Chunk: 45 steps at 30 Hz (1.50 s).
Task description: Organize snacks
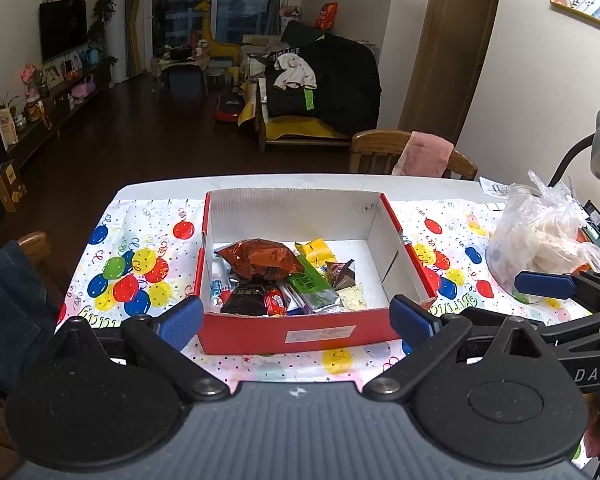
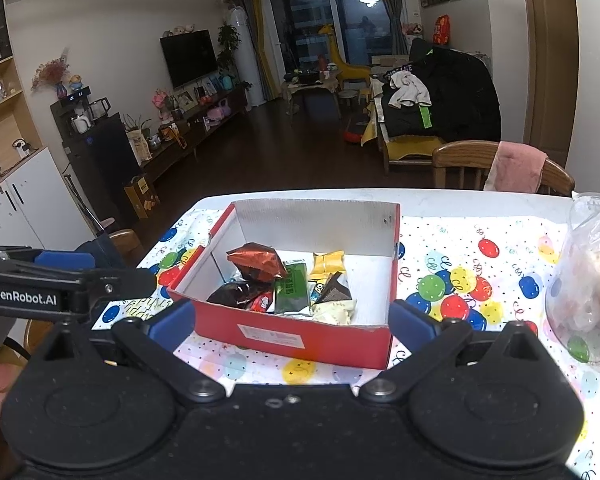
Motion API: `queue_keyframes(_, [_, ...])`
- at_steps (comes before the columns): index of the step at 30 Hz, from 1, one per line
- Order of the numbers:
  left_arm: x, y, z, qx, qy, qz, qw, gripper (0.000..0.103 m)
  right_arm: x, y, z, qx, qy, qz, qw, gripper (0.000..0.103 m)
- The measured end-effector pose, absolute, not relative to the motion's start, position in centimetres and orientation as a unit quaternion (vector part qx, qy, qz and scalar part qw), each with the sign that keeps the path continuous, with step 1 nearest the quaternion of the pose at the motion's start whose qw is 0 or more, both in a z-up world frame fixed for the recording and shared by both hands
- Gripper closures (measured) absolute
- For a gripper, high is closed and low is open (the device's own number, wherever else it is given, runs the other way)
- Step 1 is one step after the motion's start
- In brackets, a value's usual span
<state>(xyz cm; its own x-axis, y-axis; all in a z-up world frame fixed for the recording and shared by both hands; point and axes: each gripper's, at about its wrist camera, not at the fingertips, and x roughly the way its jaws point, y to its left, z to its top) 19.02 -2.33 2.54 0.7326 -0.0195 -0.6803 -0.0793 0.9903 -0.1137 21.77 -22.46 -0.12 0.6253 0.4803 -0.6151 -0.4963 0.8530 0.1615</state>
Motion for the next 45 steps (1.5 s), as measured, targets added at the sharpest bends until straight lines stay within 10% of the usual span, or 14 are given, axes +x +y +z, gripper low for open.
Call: queue_keyframes(45, [19.1,-1.7,1.1,-0.073,0.387,0.021,0.919,0.003,21.9,-22.2,-1.1,-0.009,0.354,0.255,0.900,0.000])
